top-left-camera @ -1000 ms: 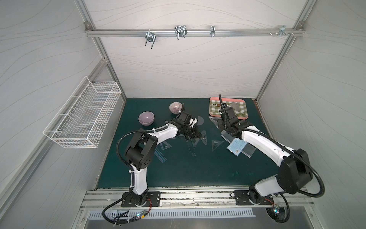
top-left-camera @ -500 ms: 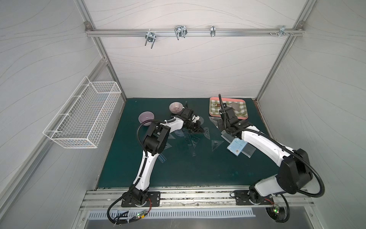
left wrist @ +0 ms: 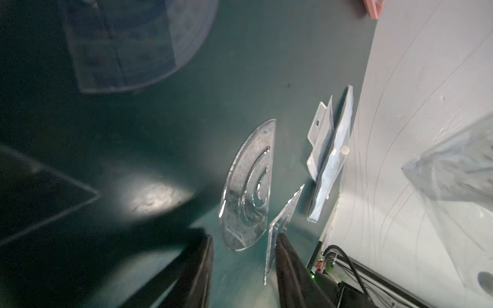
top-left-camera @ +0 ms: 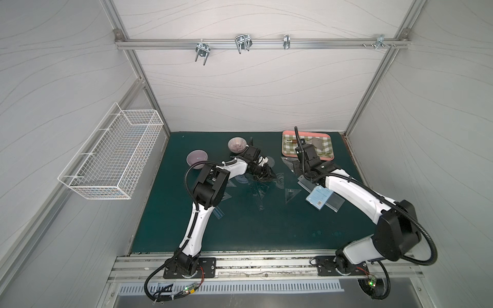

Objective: Open the ruler set and take out the ruler
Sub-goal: Place the ruler at the center of the board.

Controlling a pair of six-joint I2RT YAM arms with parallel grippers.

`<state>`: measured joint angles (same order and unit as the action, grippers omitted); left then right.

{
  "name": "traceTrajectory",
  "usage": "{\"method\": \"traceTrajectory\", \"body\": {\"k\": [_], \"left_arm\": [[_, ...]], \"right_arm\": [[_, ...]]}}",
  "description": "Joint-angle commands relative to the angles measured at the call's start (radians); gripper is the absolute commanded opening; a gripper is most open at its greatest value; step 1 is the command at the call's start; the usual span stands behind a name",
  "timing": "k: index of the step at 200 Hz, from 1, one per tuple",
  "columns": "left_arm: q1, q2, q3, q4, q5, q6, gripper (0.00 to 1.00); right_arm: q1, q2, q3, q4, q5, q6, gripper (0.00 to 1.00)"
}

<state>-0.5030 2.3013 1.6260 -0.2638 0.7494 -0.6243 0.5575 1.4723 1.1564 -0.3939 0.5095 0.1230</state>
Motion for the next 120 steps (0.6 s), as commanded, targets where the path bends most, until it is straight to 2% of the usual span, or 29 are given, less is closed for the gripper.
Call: {"method": "traceTrajectory", "body": {"k": [1, 35, 64, 89, 120], "left_arm": [[0.004, -0.087, -0.044, -0.004, -0.054, 0.01, 0.45], [0.012, -0.263, -0.183, 0.083, -0.062, -0.061, 0.46], [0.014, -0.405, -0.329, 0.267, -0.057, -0.229, 0.47], [0.014, -0.455, -0.373, 0.356, -0.05, -0.31, 0.47], [0.009, -0.465, -0.373, 0.377, -0.041, -0.354, 0.44]], "right_arm": [[-0.003, -0.009, 0.007, 0.006, -0.012, 0.011, 0.0], [0.014, 0.026, 0.007, 0.002, -0.023, 0.069, 0.0], [0.053, 0.073, 0.019, 0.007, -0.044, 0.119, 0.0], [0.079, 0.107, 0.034, 0.02, -0.086, 0.146, 0.0], [0.112, 0.134, 0.047, 0.029, -0.108, 0.168, 0.0]]}}
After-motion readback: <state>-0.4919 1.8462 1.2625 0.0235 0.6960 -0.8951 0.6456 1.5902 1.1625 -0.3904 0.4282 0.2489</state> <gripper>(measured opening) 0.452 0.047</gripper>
